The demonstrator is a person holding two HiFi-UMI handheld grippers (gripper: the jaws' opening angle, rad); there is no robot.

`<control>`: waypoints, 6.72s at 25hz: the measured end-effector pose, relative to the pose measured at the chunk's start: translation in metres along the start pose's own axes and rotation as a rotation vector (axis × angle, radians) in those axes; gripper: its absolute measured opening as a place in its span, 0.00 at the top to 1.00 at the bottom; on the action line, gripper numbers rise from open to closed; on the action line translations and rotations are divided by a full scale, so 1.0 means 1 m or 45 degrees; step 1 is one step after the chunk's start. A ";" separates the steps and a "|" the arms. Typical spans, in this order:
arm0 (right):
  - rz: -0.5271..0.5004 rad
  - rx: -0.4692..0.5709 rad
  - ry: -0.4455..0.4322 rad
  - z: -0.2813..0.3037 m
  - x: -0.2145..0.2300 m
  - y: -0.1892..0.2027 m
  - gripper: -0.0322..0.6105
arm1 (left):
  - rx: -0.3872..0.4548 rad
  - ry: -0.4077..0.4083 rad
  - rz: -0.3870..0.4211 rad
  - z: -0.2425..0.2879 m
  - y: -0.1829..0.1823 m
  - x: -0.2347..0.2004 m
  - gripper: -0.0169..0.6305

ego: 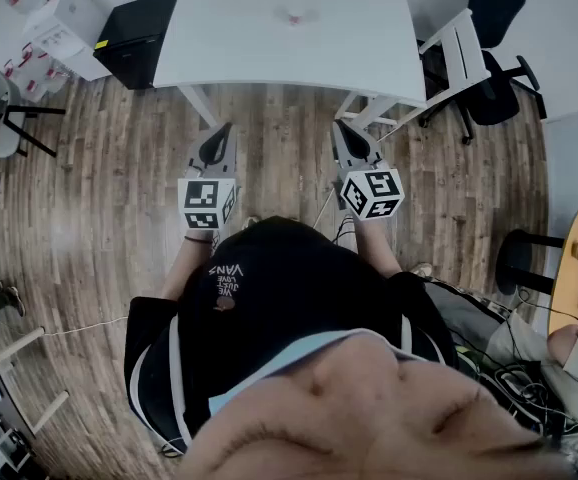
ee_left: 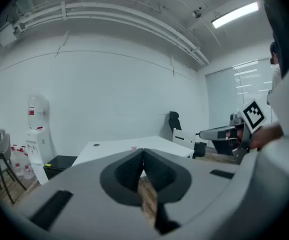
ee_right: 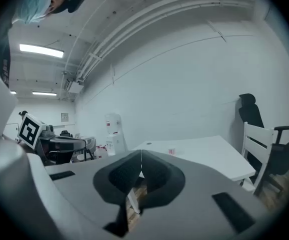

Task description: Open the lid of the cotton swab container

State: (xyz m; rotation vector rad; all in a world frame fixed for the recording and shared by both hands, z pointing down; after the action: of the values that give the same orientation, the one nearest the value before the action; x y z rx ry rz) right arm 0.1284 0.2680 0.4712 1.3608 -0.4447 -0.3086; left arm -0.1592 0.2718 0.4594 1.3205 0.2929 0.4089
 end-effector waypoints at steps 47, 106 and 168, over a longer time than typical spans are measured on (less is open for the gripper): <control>0.067 0.022 0.137 0.131 0.053 -0.031 0.93 | -0.021 0.038 -0.087 0.130 -0.021 -0.102 0.95; 0.070 -0.030 -0.019 0.294 0.201 -0.065 0.93 | -0.033 0.073 -0.099 0.353 -0.068 -0.112 0.95; 0.144 -0.156 0.300 0.298 0.209 -0.049 0.93 | -0.292 0.598 0.106 0.505 0.045 -0.108 0.67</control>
State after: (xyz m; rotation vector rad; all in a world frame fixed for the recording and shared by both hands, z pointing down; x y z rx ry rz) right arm 0.1713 -0.0961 0.4935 1.2295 -0.2995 -0.0787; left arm -0.0432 -0.2083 0.6152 1.0024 0.5659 0.8013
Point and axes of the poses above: the fingertips, and each gripper's own axes: z forward along the fingers, x to its right, y out of its underside, the point moved 9 cm from there along -z, backward along the fingers, and after that the axes turned 2 degrees about -z, right-handed, at the moved point
